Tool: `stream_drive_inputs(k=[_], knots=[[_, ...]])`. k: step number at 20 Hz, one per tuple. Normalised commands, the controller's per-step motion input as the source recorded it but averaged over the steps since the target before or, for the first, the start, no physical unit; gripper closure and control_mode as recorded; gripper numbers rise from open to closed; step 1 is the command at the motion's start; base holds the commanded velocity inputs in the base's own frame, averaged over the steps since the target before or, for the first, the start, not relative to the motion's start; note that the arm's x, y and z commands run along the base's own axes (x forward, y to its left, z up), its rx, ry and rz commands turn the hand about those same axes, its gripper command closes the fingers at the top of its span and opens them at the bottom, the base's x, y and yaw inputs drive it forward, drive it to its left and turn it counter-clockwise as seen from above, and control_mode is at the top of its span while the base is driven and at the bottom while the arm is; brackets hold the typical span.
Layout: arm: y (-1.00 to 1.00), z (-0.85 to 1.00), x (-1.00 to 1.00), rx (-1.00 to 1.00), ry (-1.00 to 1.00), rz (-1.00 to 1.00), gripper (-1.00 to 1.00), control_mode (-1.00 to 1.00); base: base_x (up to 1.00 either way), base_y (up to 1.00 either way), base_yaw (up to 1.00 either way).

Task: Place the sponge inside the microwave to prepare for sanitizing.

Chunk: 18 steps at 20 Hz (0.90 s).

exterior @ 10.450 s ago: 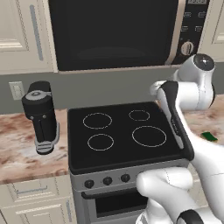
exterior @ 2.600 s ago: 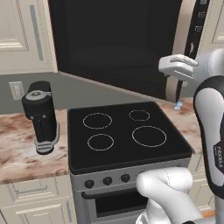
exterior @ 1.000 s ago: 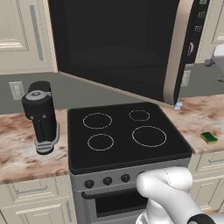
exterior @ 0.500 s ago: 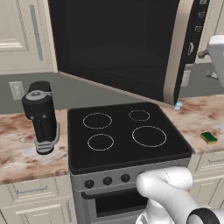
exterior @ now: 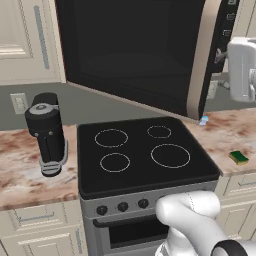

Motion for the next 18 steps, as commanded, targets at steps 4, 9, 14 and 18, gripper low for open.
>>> stream_drive_inputs(k=[4,9,14,18], knots=[[0.16,0.00,0.23,0.16,0.14,0.01,-1.00,-1.00,0.00,0.00,0.00],[0.03,0.08,0.11,0.22,0.23,0.10,-1.00,-1.00,0.00,0.00,0.00],[0.00,0.16,0.01,0.30,0.29,0.18,-1.00,-1.00,0.00,0.00,0.00],[0.09,0.06,0.00,0.28,0.22,0.19,-1.00,-1.00,0.00,0.00,0.00]])
